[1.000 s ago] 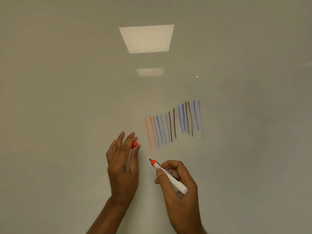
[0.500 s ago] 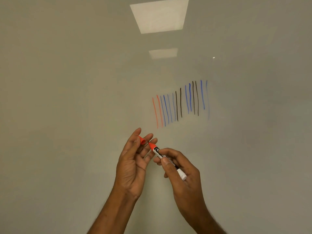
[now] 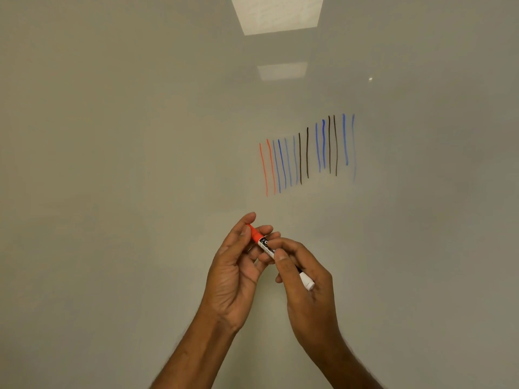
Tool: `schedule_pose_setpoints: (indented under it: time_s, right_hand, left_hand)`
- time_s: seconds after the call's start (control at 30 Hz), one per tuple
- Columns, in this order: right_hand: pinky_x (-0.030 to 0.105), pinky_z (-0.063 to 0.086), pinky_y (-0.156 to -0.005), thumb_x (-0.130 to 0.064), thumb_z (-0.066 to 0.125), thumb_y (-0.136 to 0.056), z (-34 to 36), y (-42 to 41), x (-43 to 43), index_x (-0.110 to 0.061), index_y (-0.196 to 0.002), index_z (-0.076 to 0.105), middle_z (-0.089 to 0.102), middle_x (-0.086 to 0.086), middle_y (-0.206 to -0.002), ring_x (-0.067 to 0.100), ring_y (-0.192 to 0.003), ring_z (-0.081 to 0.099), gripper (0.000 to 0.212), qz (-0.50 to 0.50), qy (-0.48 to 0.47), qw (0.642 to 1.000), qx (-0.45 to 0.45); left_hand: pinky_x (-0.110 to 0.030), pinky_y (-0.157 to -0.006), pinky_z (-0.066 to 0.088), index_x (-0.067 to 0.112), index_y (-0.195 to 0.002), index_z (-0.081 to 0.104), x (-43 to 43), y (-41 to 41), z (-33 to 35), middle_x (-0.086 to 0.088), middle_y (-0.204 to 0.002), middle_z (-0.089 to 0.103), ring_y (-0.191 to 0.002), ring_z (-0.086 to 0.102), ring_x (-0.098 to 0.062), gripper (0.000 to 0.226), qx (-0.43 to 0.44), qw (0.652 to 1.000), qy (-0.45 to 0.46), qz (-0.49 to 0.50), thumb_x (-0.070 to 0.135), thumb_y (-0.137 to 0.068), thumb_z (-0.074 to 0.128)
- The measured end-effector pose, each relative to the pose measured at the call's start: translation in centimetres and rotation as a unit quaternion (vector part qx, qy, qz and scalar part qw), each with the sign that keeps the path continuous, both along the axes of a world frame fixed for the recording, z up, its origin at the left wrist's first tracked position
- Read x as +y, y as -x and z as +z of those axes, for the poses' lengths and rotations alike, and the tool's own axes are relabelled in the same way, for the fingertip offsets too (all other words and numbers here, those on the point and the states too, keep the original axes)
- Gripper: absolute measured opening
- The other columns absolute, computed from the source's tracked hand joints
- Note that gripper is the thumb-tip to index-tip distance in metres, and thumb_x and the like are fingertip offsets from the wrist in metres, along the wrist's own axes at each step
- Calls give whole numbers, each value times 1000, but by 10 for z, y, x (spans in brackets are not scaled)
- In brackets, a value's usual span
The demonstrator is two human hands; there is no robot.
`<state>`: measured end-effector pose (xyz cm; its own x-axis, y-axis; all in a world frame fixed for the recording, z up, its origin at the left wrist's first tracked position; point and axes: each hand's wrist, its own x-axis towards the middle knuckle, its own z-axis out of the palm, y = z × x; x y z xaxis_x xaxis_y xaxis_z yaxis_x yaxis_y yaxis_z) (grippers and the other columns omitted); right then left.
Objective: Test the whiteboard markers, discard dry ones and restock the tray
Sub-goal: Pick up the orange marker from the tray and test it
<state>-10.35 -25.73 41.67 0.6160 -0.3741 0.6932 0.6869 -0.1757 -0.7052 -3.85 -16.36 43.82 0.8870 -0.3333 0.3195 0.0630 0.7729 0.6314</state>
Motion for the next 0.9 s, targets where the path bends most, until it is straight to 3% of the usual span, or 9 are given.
schedule_pose_setpoints:
  time_s: [0.2, 0.3, 0.37, 0.5, 0.6, 0.8, 0.9]
  right_hand:
    - [9, 50, -78, -29, 52, -89, -13, -6, 7, -20, -103, 69, 72, -18, -98, 2, -98, 67, 24, 9, -8, 1000, 11]
    - [11, 51, -77, -22, 53, -94, -20, -8, 10, -18, -105, 69, 72, -15, -97, 4, -95, 67, 20, 20, -8, 1000, 20]
    - [15, 51, -72, -15, 55, -96, -25, -8, 10, -17, -104, 68, 72, -9, -93, 9, -88, 69, 15, 24, -13, 999, 29]
    - [25, 55, -68, -14, 64, -93, -49, -12, 7, -13, -96, 68, 72, 2, -81, 17, -74, 69, 5, 19, -17, 998, 60]
    - [23, 49, -55, -18, 69, -91, -80, -16, 8, -19, -97, 69, 68, -2, -75, 14, -61, 61, 6, 6, 29, 993, 113]
    - [13, 45, -63, -24, 68, -92, -150, -27, 23, -23, -106, 68, 69, -12, -84, 11, -74, 64, 14, -30, 128, 974, 187]
    - [16, 47, -67, -29, 65, -94, -187, -36, 32, -27, -105, 66, 67, -15, -86, 9, -78, 63, 12, -56, 168, 960, 217]
  left_hand:
    - [-42, -87, 62, 10, -123, 65, 1, -1, -17, -16, -93, 71, -90, 74, -27, 26, 15, 999, 29, -8, 13, -102, 51]
    - [-37, -74, 63, 10, -120, 66, 6, -6, -25, -16, -94, 70, -83, 73, -23, 24, 13, 1000, 6, -10, 12, -104, 48]
    - [-36, -73, 61, 11, -122, 66, 11, -10, -32, -17, -102, 71, -88, 73, -24, 25, 1, 1000, -24, -2, 13, -105, 47]
    - [-40, -89, 61, 10, -132, 62, 29, -19, -59, -19, -119, 72, -111, 70, -32, 31, -34, 992, -107, 60, 14, -106, 47]
    - [-39, -94, 59, 8, -133, 60, 46, -22, -86, -17, -122, 72, -114, 70, -34, 31, -61, 971, -201, 115, 17, -107, 46]
    - [-42, -97, 56, 9, -127, 62, 80, -27, -146, -6, -118, 76, -113, 71, -26, 28, -92, 917, -349, 172, 22, -106, 48]
    - [-43, -97, 56, 10, -124, 65, 98, -29, -179, -4, -115, 77, -114, 70, -23, 25, -85, 896, -394, 184, 19, -106, 50]
